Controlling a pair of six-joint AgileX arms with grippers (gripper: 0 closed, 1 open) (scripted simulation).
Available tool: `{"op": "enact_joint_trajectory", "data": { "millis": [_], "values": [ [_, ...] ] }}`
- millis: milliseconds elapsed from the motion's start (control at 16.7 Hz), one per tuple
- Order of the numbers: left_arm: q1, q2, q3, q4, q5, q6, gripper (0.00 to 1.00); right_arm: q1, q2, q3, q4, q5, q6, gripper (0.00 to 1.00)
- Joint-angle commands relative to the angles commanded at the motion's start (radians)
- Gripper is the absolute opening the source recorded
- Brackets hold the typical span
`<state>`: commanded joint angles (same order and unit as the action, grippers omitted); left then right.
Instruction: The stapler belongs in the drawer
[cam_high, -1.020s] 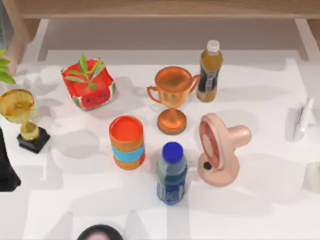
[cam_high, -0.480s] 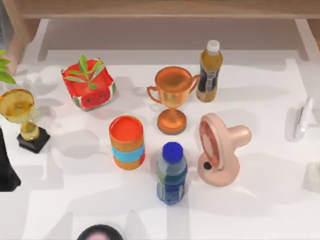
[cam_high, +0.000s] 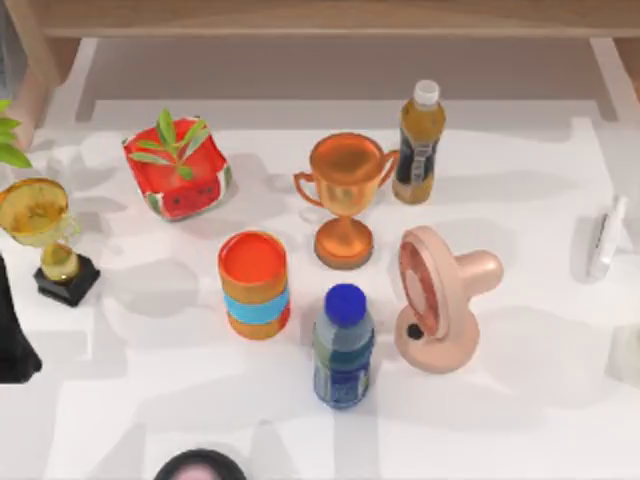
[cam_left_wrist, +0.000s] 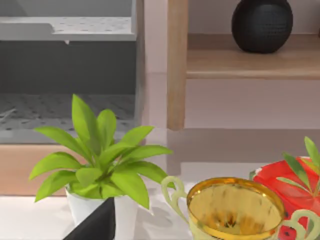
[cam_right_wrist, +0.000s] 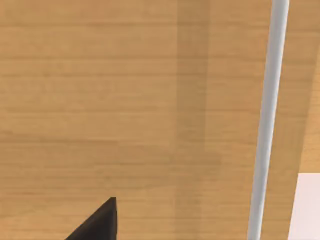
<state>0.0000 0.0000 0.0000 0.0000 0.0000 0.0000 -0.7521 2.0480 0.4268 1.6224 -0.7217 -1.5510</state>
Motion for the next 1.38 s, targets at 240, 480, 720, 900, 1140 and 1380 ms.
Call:
{"op": "enact_joint_trajectory", "data": {
  "millis": [240, 480, 720, 900, 1140, 1380],
  "values": [
    [0.000, 0.000, 0.000, 0.000, 0.000, 0.000, 1.00, -0.020, -0.082, 0.016, -0.036, 0.032, 0.051, 1.00],
    [0.000, 0.000, 0.000, 0.000, 0.000, 0.000, 1.00, -0.031, -0.239, 0.064, -0.158, 0.103, 0.186, 1.00],
    [0.000, 0.000, 0.000, 0.000, 0.000, 0.000, 1.00, 0.033, -0.360, 0.154, -0.389, 0.186, 0.391, 1.00],
    [0.000, 0.000, 0.000, 0.000, 0.000, 0.000, 1.00, 0.128, -0.401, 0.250, -0.623, 0.251, 0.576, 1.00],
    [0.000, 0.000, 0.000, 0.000, 0.000, 0.000, 1.00, 0.297, -0.395, 0.419, -0.994, 0.336, 0.854, 1.00],
    [0.000, 0.000, 0.000, 0.000, 0.000, 0.000, 1.00, 0.479, -0.332, 0.625, -1.396, 0.418, 1.143, 1.00]
  ]
}}
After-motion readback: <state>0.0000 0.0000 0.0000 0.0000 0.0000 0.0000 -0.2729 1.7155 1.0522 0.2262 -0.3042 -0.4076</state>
